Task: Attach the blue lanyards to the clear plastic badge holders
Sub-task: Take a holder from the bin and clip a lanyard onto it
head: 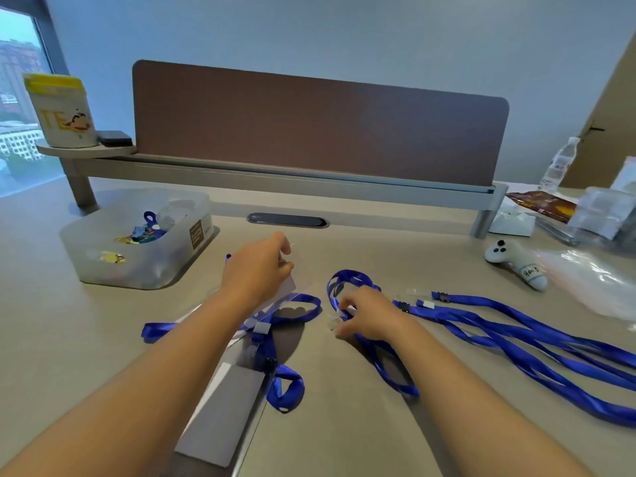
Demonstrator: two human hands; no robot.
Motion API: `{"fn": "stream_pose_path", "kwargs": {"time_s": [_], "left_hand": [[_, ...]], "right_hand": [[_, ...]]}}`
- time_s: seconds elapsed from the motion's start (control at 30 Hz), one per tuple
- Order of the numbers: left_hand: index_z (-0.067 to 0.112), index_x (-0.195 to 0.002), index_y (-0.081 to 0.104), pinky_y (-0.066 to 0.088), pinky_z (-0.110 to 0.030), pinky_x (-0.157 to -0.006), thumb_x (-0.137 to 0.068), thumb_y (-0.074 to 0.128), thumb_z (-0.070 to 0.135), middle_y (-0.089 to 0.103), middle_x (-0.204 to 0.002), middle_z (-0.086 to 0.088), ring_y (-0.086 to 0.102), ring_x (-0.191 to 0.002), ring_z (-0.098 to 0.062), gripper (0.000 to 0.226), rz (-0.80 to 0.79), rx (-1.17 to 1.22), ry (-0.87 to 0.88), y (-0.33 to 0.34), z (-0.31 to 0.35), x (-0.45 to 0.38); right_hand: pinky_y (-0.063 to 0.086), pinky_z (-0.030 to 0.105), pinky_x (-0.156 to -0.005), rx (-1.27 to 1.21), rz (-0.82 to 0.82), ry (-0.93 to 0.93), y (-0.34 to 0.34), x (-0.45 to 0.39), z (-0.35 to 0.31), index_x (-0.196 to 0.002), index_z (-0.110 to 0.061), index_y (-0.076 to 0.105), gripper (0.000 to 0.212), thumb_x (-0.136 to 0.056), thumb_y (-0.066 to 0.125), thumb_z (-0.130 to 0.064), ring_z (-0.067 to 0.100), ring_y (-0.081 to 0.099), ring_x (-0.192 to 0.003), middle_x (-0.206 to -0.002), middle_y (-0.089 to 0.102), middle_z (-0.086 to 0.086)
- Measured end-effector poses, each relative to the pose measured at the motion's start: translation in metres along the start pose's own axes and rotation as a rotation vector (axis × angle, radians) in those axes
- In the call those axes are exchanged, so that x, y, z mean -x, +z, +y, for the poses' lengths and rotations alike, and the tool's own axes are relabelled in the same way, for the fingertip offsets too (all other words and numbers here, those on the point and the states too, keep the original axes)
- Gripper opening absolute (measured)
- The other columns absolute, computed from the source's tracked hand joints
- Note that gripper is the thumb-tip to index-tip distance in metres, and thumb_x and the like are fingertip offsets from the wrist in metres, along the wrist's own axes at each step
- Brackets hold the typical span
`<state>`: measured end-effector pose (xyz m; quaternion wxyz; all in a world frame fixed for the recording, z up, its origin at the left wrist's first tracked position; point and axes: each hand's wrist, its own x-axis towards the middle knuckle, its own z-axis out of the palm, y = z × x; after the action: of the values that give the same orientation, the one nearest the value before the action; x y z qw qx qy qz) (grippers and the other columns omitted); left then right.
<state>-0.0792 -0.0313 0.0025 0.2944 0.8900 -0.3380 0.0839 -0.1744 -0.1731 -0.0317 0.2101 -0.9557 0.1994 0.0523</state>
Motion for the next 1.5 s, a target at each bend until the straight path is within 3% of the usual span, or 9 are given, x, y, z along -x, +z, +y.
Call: {"fn": "stream_pose_path", "kwargs": {"time_s": [0.3,0.43,0.6,0.83,0.97,1.13,1.23,1.37,1.5], "left_hand": [[0.010,-0.110,0.051,0.038,-0.025,-0.069,-0.088,0.051,0.021,0.064,-0.108,-0.013,0.046,-0.080,-0.013,0.025,-0.002,-0.010,-0.014,0.001,-0.003,0.005],[0.011,-0.112,0.051,0.041,-0.025,-0.072,-0.088,0.051,0.022,0.064,-0.110,-0.012,0.053,-0.086,-0.017,0.026,-0.002,-0.022,-0.030,-0.001,-0.008,0.005],[0.010,-0.112,0.051,0.042,-0.025,-0.073,-0.088,0.051,0.021,0.064,-0.109,-0.013,0.052,-0.083,-0.017,0.026,0.015,-0.016,-0.043,-0.005,-0.014,0.005],[0.009,-0.110,0.052,0.043,-0.028,-0.075,-0.087,0.052,0.020,0.064,-0.109,-0.014,0.050,-0.083,-0.016,0.025,0.070,0.022,-0.058,-0.023,-0.016,-0.004],[0.009,-0.110,0.052,0.048,-0.034,-0.081,-0.087,0.052,0.020,0.064,-0.110,-0.016,0.058,-0.094,-0.025,0.025,0.111,0.028,-0.062,-0.037,-0.016,-0.009],[0.010,-0.109,0.052,0.044,-0.029,-0.074,-0.087,0.053,0.021,0.064,-0.110,-0.015,0.057,-0.091,-0.023,0.025,0.128,0.027,-0.069,-0.044,-0.022,-0.007],[0.010,-0.109,0.053,0.043,-0.028,-0.073,-0.087,0.053,0.021,0.064,-0.110,-0.015,0.058,-0.095,-0.025,0.025,0.147,0.027,-0.082,-0.049,-0.026,-0.005],[0.008,-0.109,0.053,0.042,-0.026,-0.073,-0.087,0.053,0.020,0.064,-0.111,-0.016,0.057,-0.096,-0.025,0.025,0.186,0.045,-0.096,-0.065,-0.032,-0.005],[0.009,-0.107,0.053,0.042,-0.026,-0.073,-0.087,0.053,0.021,0.065,-0.107,-0.015,0.050,-0.082,-0.016,0.023,0.224,0.057,-0.121,-0.092,-0.047,-0.014]], "right_hand": [[0.046,0.030,-0.095,0.091,0.030,-0.010,0.001,-0.004,0.002,-0.121,-0.012,0.057,0.038,-0.084,0.060,-0.007,0.024,0.055,-0.114,-0.127,0.059,0.009],[0.048,0.033,-0.097,0.152,0.024,0.045,0.005,-0.015,0.002,-0.121,-0.011,0.058,0.036,-0.086,0.057,-0.009,0.026,0.058,-0.110,-0.123,0.062,0.010],[0.048,0.031,-0.080,0.126,0.084,0.045,0.003,-0.015,-0.004,-0.109,-0.005,0.064,0.026,-0.085,0.054,-0.007,0.023,0.057,-0.086,-0.109,0.067,0.016],[0.054,0.035,-0.080,-0.342,0.271,-0.011,-0.027,-0.017,-0.028,-0.108,-0.005,0.059,0.027,-0.082,0.058,-0.001,0.027,0.060,-0.093,-0.112,0.062,0.015],[0.057,0.041,-0.079,-0.578,0.309,-0.038,-0.039,-0.021,-0.042,-0.085,-0.012,0.062,0.018,-0.082,0.056,0.005,0.027,0.061,-0.087,-0.097,0.062,0.013],[0.047,0.019,-0.063,-0.641,0.266,-0.027,-0.036,-0.021,-0.055,-0.107,0.003,0.064,0.028,-0.089,0.043,0.007,0.021,0.056,-0.086,-0.100,0.062,0.015],[0.046,0.020,-0.063,-0.760,0.254,-0.003,-0.035,-0.024,-0.064,-0.104,0.006,0.064,0.029,-0.089,0.039,0.007,0.023,0.056,-0.082,-0.091,0.060,0.013],[0.042,0.021,-0.059,-0.881,0.282,-0.070,-0.043,-0.028,-0.085,-0.091,0.001,0.066,0.018,-0.089,0.053,-0.011,0.015,0.051,-0.061,-0.066,0.057,0.004],[0.043,0.017,-0.058,-0.877,0.339,-0.151,-0.057,-0.041,-0.120,-0.098,-0.004,0.064,0.014,-0.087,0.056,-0.007,0.013,0.054,-0.067,-0.084,0.059,0.005]]}}
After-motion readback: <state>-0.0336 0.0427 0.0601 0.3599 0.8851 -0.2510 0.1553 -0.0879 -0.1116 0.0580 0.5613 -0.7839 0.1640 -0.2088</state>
